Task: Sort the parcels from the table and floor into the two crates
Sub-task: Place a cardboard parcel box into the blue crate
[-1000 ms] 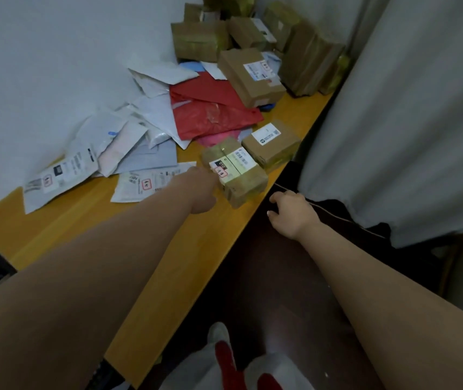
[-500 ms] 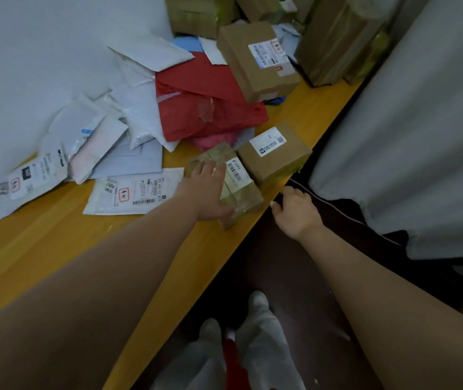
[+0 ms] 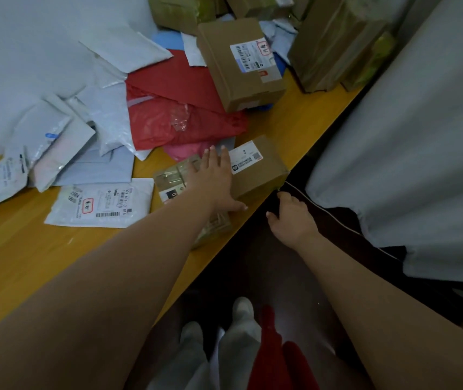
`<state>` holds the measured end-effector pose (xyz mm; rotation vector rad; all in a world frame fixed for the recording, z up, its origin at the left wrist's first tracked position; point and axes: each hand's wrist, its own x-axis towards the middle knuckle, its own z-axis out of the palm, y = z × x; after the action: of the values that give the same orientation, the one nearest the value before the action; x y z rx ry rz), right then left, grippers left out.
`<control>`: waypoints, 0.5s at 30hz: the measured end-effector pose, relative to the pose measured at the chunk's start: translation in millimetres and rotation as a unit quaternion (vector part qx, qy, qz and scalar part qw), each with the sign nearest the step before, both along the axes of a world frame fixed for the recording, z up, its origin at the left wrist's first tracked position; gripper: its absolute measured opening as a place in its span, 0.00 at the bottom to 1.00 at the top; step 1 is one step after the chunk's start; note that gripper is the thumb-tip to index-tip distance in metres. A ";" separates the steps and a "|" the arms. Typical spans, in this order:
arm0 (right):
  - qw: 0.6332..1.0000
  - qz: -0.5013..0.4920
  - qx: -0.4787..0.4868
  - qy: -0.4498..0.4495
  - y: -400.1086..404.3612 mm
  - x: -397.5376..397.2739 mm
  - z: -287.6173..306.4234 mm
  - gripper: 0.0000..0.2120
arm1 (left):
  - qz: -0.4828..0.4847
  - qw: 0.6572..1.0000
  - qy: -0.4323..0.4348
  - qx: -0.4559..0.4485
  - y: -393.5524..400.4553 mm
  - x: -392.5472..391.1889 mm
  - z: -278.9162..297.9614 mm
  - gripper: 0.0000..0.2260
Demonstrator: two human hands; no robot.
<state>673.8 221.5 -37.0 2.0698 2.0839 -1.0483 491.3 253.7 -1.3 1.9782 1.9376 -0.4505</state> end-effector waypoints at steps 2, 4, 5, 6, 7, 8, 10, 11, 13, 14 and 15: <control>1.000 -0.001 -0.002 0.008 1.4 5.1 -2.6 0.27 | 0.021 1.000 0.002 -0.003 2.4 4.7 -3.8 0.61; 1.000 -0.007 -0.005 0.019 2.0 9.9 -4.7 0.27 | 0.034 0.999 0.004 0.015 4.0 7.3 -7.1 0.60; 0.999 -0.013 -0.008 0.027 2.0 12.0 -5.6 0.27 | 0.035 0.999 0.005 0.032 4.3 7.8 -7.7 0.60; 0.999 -0.026 -0.012 0.038 2.0 13.8 -6.0 0.27 | 0.030 0.998 0.000 0.054 4.3 8.4 -8.4 0.58; 0.998 -0.044 -0.016 0.052 2.3 15.6 -6.1 0.27 | 0.024 0.996 -0.014 0.080 4.1 8.9 -8.6 0.56; 0.995 -0.066 -0.021 0.068 2.9 16.8 -5.4 0.28 | 0.026 0.993 -0.041 0.105 3.5 9.3 -8.3 0.54; 0.987 -0.118 -0.028 0.107 5.2 17.1 -1.2 0.30 | 0.068 0.979 -0.131 0.140 1.5 8.7 -3.0 0.48; 0.980 -0.146 -0.028 0.130 6.9 15.8 2.2 0.31 | 0.096 0.968 -0.182 0.145 1.0 7.4 1.4 0.45; 0.965 -0.195 -0.022 0.172 11.6 10.2 12.0 0.31 | 0.143 0.943 -0.276 0.121 0.1 2.4 12.4 0.42; 0.957 -0.216 -0.018 0.194 13.2 4.6 19.3 0.32 | 0.161 0.929 -0.317 0.103 -1.6 -2.9 19.5 0.42; 0.947 -0.234 -0.016 0.220 14.3 -1.6 26.7 0.33 | 0.177 0.915 -0.353 0.089 -3.4 -8.4 25.7 0.42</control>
<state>672.3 235.8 -10.2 2.5784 1.7225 -1.7322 482.8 250.3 24.4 1.5099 1.8079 0.4908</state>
